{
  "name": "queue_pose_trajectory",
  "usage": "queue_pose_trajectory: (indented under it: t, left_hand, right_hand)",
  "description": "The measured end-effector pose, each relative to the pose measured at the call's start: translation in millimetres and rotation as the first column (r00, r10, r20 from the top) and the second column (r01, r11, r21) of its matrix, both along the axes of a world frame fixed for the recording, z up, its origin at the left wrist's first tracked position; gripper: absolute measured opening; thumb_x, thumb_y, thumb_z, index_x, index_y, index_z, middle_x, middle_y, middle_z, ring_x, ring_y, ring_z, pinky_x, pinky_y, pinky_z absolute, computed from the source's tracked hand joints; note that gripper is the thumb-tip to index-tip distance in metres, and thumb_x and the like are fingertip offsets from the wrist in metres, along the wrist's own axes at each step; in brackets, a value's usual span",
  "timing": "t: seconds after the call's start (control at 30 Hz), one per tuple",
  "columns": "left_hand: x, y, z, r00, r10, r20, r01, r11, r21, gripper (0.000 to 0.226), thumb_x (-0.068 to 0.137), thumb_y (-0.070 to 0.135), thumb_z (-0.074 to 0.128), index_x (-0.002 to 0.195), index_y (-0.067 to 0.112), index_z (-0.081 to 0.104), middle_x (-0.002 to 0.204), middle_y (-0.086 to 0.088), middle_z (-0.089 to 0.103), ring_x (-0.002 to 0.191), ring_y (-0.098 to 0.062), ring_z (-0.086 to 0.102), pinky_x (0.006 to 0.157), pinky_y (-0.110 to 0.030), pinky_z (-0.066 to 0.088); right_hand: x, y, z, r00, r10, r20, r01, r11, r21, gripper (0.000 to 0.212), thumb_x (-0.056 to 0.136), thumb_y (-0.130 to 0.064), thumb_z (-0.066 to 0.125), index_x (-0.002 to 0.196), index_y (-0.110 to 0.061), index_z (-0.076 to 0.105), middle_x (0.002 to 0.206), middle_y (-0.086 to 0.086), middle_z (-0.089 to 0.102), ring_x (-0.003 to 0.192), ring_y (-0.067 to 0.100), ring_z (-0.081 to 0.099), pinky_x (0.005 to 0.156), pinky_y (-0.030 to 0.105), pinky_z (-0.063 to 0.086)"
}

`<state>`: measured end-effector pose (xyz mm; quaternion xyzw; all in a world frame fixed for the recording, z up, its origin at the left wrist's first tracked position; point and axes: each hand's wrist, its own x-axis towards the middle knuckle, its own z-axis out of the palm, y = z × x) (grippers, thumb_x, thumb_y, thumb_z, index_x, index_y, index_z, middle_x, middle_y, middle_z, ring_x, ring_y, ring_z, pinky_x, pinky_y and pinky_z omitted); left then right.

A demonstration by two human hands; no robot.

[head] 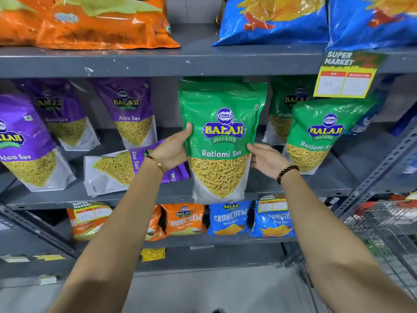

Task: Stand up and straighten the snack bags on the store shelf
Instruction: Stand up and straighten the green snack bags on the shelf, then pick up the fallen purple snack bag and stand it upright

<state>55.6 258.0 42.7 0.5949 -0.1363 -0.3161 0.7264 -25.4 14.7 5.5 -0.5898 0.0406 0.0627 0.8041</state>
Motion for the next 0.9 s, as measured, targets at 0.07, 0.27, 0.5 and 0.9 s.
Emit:
queue_pose_trajectory:
  t: [0.07, 0.27, 0.5, 0.9]
  left_hand:
    - [6, -15, -2, 0.998, 0.039, 0.042, -0.038, 0.999, -0.017, 0.044, 0.100, 0.030, 0.025, 0.133, 0.007, 0.044, 0.109, 0.005, 0.071, 0.098, -0.008, 0.066, 0.098, -0.028, 0.050]
    - [33, -45, -19, 0.985, 0.156, 0.076, -0.156, 0.988, -0.006, 0.042, 0.099, 0.023, 0.033, 0.135, 0.001, 0.040, 0.118, -0.004, 0.066, 0.091, -0.007, 0.066, 0.090, -0.025, 0.051]
    - [46, -48, -35, 0.985, 0.131, 0.111, -0.130, 0.991, -0.015, 0.039, 0.098, 0.013, 0.037, 0.136, 0.002, 0.040, 0.133, -0.009, 0.051, 0.103, -0.018, 0.058, 0.080, -0.017, 0.055]
    - [100, 124, -69, 0.786, 0.035, 0.618, -0.500, 0.623, 0.601, 0.037, 0.091, 0.018, 0.053, 0.121, -0.003, 0.053, 0.122, -0.027, 0.060, 0.113, -0.035, 0.058, 0.095, -0.039, 0.047]
  right_hand:
    - [7, -1, -1, 0.994, -0.107, -0.006, 0.107, 0.994, -0.014, 0.050, 0.057, -0.038, 0.079, 0.099, -0.015, 0.065, 0.090, -0.005, 0.077, 0.085, 0.011, 0.070, 0.073, 0.023, 0.058]
    - [25, 3, 0, 0.934, -0.356, -0.022, 0.354, 0.933, -0.067, 0.036, 0.097, -0.012, 0.040, 0.130, -0.001, 0.045, 0.124, 0.008, 0.053, 0.109, 0.018, 0.054, 0.106, 0.034, 0.037]
    - [35, -3, -17, 0.884, -0.460, -0.082, 0.456, 0.888, -0.066, 0.042, 0.095, -0.012, 0.044, 0.136, -0.002, 0.039, 0.128, 0.009, 0.052, 0.123, 0.023, 0.047, 0.107, 0.038, 0.036]
    - [31, 115, -64, 0.367, -0.896, -0.250, 0.849, 0.433, -0.303, 0.024, 0.092, -0.007, 0.039, 0.094, 0.000, 0.061, 0.085, 0.019, 0.054, 0.088, 0.028, 0.052, 0.062, 0.023, 0.042]
